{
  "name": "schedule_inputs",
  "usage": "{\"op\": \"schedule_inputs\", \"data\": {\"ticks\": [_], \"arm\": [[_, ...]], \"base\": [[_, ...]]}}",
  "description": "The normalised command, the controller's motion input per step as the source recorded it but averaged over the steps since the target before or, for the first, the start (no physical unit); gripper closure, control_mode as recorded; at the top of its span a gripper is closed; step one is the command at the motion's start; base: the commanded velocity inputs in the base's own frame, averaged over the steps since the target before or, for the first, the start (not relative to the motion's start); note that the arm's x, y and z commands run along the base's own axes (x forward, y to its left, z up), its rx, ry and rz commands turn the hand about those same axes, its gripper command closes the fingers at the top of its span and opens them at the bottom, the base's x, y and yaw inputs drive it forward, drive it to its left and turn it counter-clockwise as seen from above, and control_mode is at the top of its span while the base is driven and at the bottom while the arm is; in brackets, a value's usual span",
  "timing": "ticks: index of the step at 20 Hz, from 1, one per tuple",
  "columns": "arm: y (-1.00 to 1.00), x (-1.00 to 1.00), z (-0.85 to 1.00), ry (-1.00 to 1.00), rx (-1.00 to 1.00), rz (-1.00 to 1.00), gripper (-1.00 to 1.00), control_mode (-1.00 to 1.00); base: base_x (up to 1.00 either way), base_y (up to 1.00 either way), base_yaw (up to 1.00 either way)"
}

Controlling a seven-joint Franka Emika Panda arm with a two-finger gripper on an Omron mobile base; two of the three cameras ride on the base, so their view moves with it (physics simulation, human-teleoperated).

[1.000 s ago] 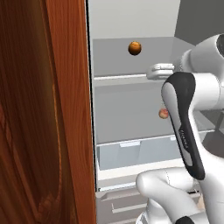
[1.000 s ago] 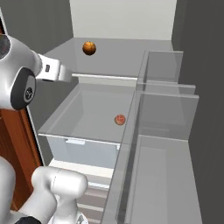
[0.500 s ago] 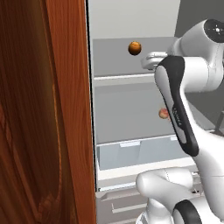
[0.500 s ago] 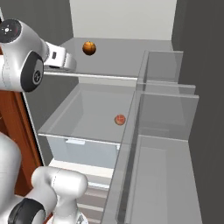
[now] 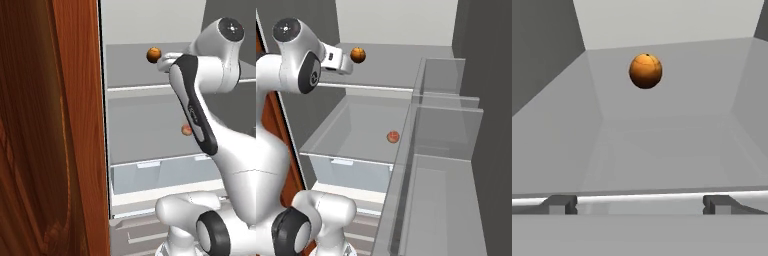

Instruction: Retrieve the orange and peach from the fridge and place them into the bowl on the dining table.

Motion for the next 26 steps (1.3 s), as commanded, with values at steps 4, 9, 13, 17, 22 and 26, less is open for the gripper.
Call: {"op": "schedule_inputs", "data": {"ticks": [4, 9, 13, 17, 22, 26], "arm": [[-0.18, 0.46, 0.00, 0.00, 0.00, -0.02, -1.00, -1.00], [-0.01, 0.47, 0.00, 0.00, 0.00, 0.00, -1.00, -1.00], [0.00, 0.43, 0.00, 0.00, 0.00, 0.00, -1.00, -1.00], [0.00, 0.42, 0.00, 0.00, 0.00, 0.00, -1.00, -1.00], [0.00, 0.42, 0.00, 0.00, 0.00, 0.00, -1.00, -1.00], [0.00, 0.41, 0.00, 0.00, 0.00, 0.00, -1.00, -1.00]], "base": [[0.00, 0.00, 0.00], [0.00, 0.00, 0.00], [0.00, 0.00, 0.00], [0.00, 0.00, 0.00], [0.00, 0.00, 0.00], [0.00, 0.00, 0.00]]}}
